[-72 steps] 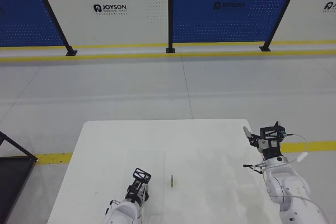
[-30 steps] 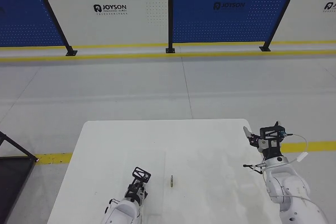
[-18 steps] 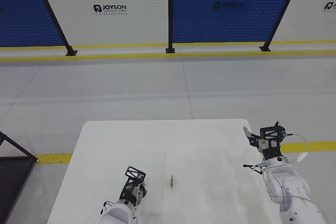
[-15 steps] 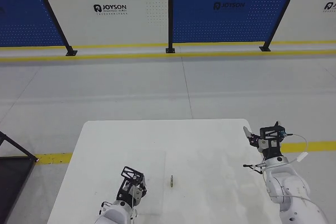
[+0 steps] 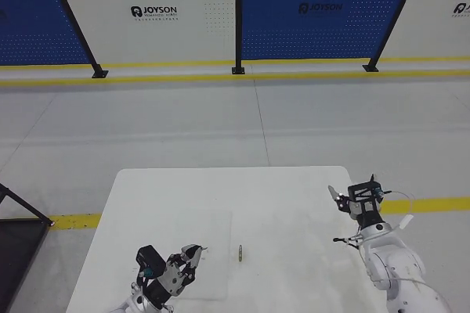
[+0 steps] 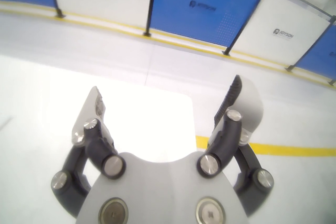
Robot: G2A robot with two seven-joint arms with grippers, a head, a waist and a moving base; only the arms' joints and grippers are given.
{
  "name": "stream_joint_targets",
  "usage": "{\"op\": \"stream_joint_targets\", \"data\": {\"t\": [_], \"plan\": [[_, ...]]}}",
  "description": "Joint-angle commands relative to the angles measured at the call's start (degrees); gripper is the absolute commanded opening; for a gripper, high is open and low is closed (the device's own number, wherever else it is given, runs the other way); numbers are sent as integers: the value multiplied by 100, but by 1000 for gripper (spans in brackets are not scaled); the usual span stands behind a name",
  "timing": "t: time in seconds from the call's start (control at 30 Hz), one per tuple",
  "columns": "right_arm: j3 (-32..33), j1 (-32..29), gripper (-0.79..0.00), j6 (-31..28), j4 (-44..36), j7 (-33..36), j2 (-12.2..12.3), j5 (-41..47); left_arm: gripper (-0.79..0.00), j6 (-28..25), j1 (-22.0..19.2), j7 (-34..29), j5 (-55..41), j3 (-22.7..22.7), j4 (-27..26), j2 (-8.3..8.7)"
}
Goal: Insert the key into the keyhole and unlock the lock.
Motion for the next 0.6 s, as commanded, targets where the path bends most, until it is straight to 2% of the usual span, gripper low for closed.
{"op": "stream_joint_targets", "data": {"t": [0.0,0.1,0.27,0.43,0.57], "plan": [[-165,-246,0,-308,-129,-87,8,-214,-785,-143,-64,53,50,-26,89,16],[-494,-688,0,-784,-334,-168,27,-661,-785,-245,-86,78,45,-34,147,24],[-1162,-1224,0,-1224,-409,-335,45,-1524,-785,-245,-86,78,45,-34,147,24],[-1922,-1269,0,-1474,-129,-441,18,-2053,-785,-245,-86,78,45,-34,147,24],[-2407,-1106,0,-1327,117,-454,-44,-2139,-785,-245,-86,78,45,-34,147,24]]}}
